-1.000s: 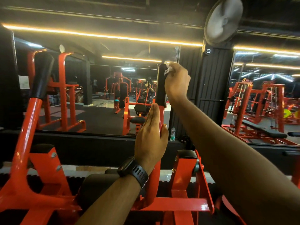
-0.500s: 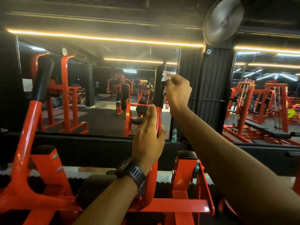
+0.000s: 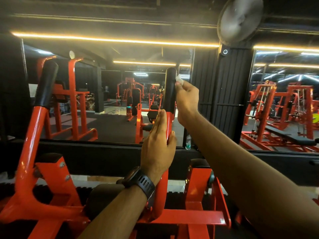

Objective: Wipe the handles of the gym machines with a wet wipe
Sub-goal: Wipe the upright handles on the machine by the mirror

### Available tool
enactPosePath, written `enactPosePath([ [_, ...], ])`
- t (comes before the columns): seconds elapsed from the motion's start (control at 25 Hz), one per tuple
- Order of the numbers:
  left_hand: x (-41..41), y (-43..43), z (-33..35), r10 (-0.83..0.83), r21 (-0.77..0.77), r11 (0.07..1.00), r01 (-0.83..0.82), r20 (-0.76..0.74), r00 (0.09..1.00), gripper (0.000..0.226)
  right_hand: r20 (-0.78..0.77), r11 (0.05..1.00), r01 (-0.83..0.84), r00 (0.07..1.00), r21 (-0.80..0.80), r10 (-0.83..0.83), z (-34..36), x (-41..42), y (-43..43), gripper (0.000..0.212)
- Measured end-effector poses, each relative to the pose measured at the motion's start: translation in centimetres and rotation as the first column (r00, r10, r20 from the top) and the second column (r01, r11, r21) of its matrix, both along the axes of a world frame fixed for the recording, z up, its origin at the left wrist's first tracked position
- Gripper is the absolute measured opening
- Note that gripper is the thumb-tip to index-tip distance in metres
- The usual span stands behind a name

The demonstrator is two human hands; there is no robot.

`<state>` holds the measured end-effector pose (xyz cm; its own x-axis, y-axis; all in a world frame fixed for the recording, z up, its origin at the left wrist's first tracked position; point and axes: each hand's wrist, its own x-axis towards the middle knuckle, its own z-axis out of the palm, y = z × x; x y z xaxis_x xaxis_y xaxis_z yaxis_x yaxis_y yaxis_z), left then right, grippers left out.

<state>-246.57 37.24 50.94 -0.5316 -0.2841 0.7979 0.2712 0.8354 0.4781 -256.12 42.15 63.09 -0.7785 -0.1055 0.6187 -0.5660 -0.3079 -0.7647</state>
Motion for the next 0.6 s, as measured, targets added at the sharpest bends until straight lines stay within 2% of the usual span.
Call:
enactPosePath([
  [0.16,-0.2,-0.2,0.0,0.005,-0.002,1.0,-0.005,-0.014,1.0,0.078,0.187,0.988,-0.13,0.972,-0.088,0.144,1.0,0.7,0.3,0.025],
  [0.36,-0.2,-0.2,-0.2,0.008,0.003,1.0,-0.007,-0.026,1.0,0.079,0.051,0.997,-0.072,0.996,0.007,0.072,-1.3,1.2,0.8,0.028],
  [0.48,-0.4,-0.2,0.0,0.015,0.021,1.0,-0.015,-0.007,1.0,0.079,0.094,0.999,-0.042,0.995,-0.024,0.044,-2.0,1.5,0.7,0.027],
  [0.6,-0.3,-0.1,-0.2,0.004,0.018,1.0,-0.003,-0.022,1.0,0.08,0.137,0.992,-0.124,0.983,0.03,0.119,-2.6,1.6,1.3,0.029],
])
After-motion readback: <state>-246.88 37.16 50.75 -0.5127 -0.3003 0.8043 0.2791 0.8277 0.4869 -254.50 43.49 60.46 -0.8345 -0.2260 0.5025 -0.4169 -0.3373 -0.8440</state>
